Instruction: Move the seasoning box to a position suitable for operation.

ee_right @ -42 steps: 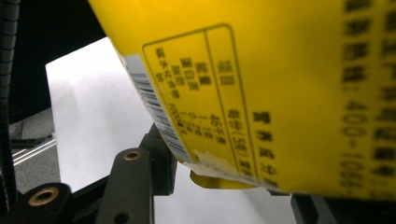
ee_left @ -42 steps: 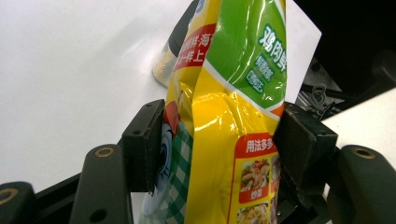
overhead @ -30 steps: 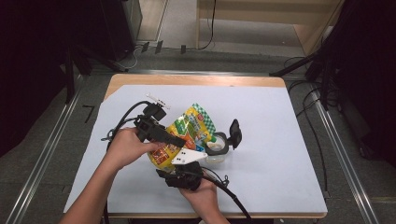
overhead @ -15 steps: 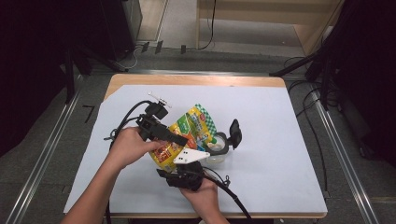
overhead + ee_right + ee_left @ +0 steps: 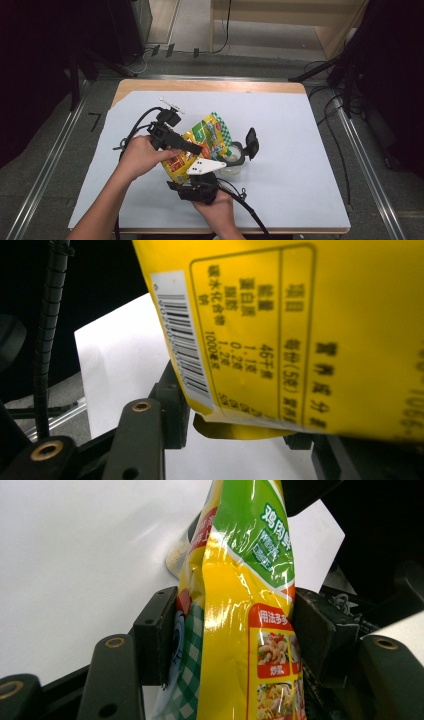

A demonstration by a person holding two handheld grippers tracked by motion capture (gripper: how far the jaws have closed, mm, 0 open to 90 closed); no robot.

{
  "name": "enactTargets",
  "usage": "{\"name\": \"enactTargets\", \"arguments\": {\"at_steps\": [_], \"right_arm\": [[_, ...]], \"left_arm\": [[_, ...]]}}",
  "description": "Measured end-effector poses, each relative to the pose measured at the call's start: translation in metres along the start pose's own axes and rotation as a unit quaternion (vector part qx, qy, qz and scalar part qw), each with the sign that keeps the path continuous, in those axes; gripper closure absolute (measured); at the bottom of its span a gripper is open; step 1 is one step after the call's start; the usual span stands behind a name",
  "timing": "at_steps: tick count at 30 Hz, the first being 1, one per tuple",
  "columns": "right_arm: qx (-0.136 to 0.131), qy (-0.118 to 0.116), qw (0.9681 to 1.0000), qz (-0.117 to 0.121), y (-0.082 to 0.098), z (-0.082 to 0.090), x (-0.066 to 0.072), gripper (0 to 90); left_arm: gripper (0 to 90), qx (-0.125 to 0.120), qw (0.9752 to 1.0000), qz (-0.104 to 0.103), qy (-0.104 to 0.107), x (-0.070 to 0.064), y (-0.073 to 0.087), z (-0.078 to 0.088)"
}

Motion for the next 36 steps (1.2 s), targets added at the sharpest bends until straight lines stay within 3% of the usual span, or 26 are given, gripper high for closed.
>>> {"name": "enactTargets", "arguments": {"at_steps": [36], "right_arm": [[-0.010,-0.001,0.9999,-0.013,-0.0007,0.0033,0.0025,58.5]], "left_arm": [[41.8,0.001,0.9999,-0.012,-0.001,-0.0059,-0.0007,-0.0002]]}}
Point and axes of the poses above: each handheld gripper's, and its own axes: z roughly backward along the jaws, y roughly out of its underside, x roughly to its left, the point moved 3 cm from there along -z, roughly forward along the jaws, and after that the axes turned 5 degrees about z, right-handed, at the moved point
